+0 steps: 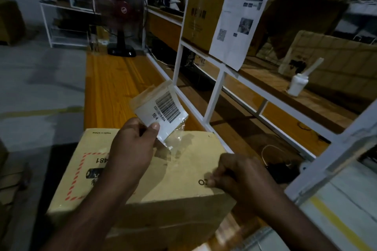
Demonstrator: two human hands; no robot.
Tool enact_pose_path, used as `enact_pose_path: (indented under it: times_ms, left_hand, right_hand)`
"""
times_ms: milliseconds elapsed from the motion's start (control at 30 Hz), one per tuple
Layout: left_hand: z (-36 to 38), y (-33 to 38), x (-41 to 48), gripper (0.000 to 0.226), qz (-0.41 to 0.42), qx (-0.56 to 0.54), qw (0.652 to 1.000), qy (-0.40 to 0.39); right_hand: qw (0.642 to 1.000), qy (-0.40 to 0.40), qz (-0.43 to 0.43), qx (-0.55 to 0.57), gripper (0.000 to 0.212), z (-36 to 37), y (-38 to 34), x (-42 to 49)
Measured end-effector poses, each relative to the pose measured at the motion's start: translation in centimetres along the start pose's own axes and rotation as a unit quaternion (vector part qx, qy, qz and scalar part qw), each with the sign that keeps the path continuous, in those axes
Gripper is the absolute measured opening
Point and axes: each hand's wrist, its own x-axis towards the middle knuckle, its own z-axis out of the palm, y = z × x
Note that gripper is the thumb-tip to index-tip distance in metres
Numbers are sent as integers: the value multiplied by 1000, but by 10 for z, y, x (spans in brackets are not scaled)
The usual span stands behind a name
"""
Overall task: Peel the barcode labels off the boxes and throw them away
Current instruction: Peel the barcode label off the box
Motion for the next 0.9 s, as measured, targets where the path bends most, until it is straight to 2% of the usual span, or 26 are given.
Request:
enact_pose_path:
  times_ms: [100,200,300,433,467,533,633,667,800,900]
  left_hand:
    - [0,1,-3,13,-1,7,1000,-24]
    - [-1,2,-3,11,-13,10,999,-44]
    - [-3,3,-2,9,-26,-2,999,-32]
    - [-4,2,2,9,-23,-7,1000,-14]
    - [-3,0,2,9,-20,-7,1000,-11]
    - [-1,0,2,9,-20,-8,1000,-16]
    - [2,0,4,10,-20,-2,999,-31]
    - [4,0,4,9,-22,-3,999,-35]
    - [5,1,6,8,-27,-5,999,-33]
    - [3,-1,8,9,-21,2,1000,-18]
  right_hand:
    - [999,7,36,-7,15,-2,9,21]
    - [994,83,62,-33,15,-1,12,71]
    - [990,124,49,-56,15,3,5,94]
    - [996,77,33,-40,8,15,-8,41]
    - [995,82,8,-53,17,19,-10,22]
    - [987,90,-46,-125,49,21,-7,-2]
    - [991,-62,9,-114,55,12,-3,10]
    - [989,-81,1,-124,59,14,1,25]
    - [988,-50,4,-144,68,29,7,74]
    - [989,-29,1,-147,63,31,3,51]
